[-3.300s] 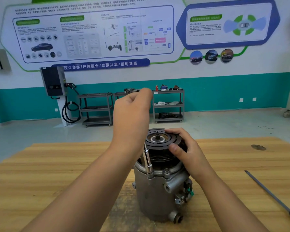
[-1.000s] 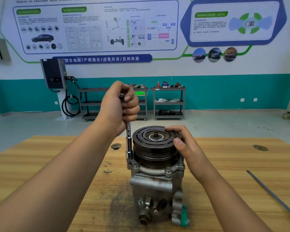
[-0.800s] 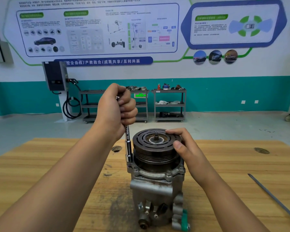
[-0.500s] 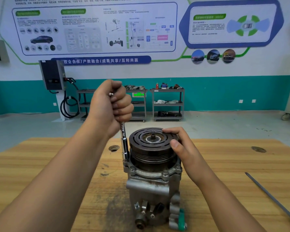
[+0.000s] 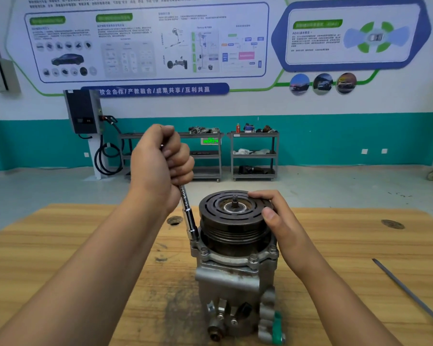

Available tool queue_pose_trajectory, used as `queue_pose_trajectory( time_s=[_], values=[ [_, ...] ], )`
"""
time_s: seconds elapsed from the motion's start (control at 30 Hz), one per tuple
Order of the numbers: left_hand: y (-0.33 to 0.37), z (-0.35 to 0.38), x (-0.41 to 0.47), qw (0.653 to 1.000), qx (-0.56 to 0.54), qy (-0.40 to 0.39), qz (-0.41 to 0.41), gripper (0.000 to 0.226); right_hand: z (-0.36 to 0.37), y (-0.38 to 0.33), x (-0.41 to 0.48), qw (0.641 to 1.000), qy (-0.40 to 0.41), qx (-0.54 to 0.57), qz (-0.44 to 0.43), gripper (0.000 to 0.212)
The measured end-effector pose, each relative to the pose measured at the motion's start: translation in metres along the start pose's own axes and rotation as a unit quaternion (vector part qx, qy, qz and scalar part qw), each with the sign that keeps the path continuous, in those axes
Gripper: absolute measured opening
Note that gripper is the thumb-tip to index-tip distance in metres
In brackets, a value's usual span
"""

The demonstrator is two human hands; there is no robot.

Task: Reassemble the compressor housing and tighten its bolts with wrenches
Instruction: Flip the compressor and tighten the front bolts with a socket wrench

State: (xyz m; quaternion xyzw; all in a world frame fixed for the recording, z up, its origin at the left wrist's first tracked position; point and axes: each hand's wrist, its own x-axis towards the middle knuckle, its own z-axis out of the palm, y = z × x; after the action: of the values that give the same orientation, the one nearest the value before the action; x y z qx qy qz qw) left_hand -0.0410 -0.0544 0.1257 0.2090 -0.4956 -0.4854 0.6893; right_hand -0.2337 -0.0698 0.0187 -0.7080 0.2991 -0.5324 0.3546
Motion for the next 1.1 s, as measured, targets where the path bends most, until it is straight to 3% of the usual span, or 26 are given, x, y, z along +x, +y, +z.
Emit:
queue_pose_trajectory(
  time_s=[0.17, 0.33, 0.8, 0.9, 1.1],
  values=[
    [-0.007, 0.010, -0.003, 0.997, 0.069, 0.000, 0.046, 0.052, 0.001, 0.000, 0.000, 1.000, -0.001, 0.008, -0.001, 0.044],
    [-0.003, 0.002, 0.007, 0.989, 0.002, -0.133, -0.070, 0.042, 0.002, -0.001, -0.001, 1.000, 0.001, 0.013, -0.005, 0.041],
    [-0.005, -0.022, 0.030, 0.960, -0.080, -0.228, -0.143, 0.030, 0.004, 0.002, 0.001, 1.000, 0.004, 0.017, -0.004, 0.039],
    [-0.003, -0.024, 0.032, 0.969, -0.082, -0.188, -0.140, 0.031, 0.004, 0.002, 0.001, 1.000, 0.002, 0.015, -0.006, 0.039],
    [0.026, -0.017, 0.023, 0.997, -0.060, -0.047, -0.002, 0.034, 0.004, 0.002, 0.001, 1.000, 0.001, 0.025, -0.008, 0.039]
  ],
)
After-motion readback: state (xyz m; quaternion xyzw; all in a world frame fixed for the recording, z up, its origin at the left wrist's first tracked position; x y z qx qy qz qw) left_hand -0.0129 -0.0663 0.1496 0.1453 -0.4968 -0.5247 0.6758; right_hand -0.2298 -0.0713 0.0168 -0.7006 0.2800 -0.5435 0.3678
